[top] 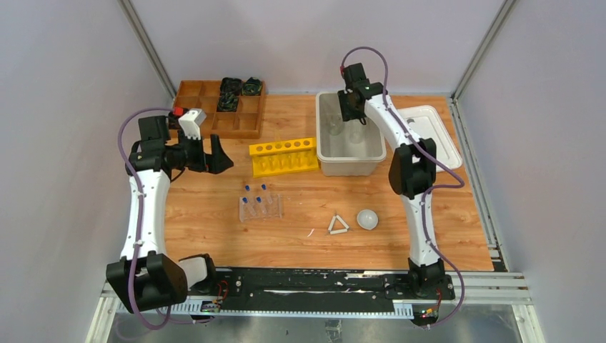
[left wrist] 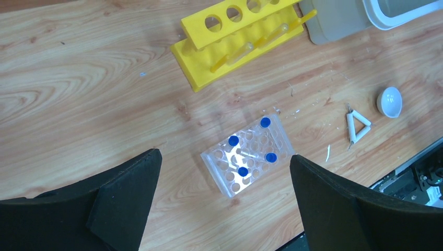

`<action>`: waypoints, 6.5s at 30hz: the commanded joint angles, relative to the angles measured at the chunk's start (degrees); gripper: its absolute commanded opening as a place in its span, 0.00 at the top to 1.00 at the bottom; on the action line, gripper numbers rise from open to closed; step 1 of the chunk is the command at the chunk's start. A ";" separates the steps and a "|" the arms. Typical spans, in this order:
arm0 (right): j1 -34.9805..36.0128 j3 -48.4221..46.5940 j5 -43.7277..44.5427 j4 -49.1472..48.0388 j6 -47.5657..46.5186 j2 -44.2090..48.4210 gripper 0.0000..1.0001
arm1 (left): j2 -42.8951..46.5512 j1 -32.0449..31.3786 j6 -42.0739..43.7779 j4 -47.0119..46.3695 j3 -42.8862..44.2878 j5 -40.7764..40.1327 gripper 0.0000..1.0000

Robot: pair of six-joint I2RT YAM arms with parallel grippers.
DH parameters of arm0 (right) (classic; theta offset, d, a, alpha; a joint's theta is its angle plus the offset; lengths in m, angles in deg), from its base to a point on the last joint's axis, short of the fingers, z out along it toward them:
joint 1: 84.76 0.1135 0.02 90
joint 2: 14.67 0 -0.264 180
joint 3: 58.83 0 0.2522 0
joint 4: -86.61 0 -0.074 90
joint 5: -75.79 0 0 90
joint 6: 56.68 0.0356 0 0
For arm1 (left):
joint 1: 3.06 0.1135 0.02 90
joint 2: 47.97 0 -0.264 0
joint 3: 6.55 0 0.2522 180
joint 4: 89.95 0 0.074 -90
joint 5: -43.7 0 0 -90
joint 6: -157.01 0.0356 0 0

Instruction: Organize the chemistry lab equipment

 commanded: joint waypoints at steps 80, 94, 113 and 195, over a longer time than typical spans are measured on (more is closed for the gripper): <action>20.96 37.46 6.27 1.73 4.98 47.01 1.00 | 4.48 -0.79 -1.74 0.12 3.53 0.05 0.00; 9.94 19.93 -3.76 2.70 4.05 17.14 1.00 | 5.82 -0.83 -0.41 0.81 1.99 0.85 0.00; 8.60 25.78 -11.79 -6.52 10.00 18.88 0.53 | 6.24 -0.79 -0.16 0.81 2.16 0.67 0.00; 3.23 34.84 4.94 -3.87 8.91 37.29 1.00 | 8.92 -0.84 1.29 4.50 4.06 1.65 0.00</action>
